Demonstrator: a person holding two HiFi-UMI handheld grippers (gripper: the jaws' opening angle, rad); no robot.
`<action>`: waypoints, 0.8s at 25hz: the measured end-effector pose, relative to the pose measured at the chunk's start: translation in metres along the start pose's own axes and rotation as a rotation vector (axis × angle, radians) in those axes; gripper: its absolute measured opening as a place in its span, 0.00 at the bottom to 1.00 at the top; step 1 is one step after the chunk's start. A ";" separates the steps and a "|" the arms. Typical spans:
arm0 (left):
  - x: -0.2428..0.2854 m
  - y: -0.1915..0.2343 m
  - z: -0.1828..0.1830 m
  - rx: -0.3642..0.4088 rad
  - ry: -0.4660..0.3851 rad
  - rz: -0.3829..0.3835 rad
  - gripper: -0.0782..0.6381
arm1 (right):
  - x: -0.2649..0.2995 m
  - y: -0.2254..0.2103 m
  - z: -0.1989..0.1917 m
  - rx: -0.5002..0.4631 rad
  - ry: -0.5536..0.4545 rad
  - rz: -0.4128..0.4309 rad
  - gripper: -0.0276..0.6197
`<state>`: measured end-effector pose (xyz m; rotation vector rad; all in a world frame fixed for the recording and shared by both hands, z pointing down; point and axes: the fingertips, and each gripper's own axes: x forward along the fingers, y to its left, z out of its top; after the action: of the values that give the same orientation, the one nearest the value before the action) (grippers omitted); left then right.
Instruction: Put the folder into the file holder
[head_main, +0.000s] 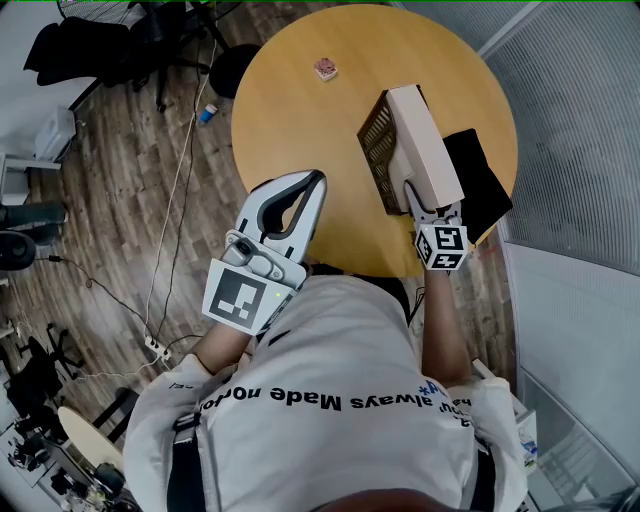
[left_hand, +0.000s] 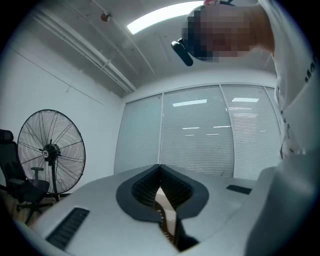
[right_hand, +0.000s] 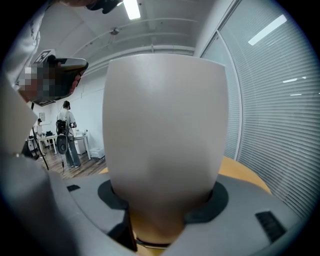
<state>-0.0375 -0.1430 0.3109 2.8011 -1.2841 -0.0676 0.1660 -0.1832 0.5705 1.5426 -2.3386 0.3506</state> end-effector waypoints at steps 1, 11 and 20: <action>0.000 0.000 0.000 -0.001 -0.001 -0.001 0.14 | 0.000 0.000 -0.001 0.001 0.002 0.001 0.48; -0.001 -0.001 0.002 0.002 0.001 -0.008 0.14 | 0.002 0.000 -0.006 -0.001 0.026 0.005 0.48; -0.001 -0.001 0.002 0.008 0.012 -0.015 0.14 | 0.002 -0.002 -0.007 -0.010 0.044 0.012 0.48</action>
<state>-0.0377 -0.1422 0.3084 2.8136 -1.2638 -0.0469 0.1678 -0.1832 0.5781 1.5021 -2.3129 0.3720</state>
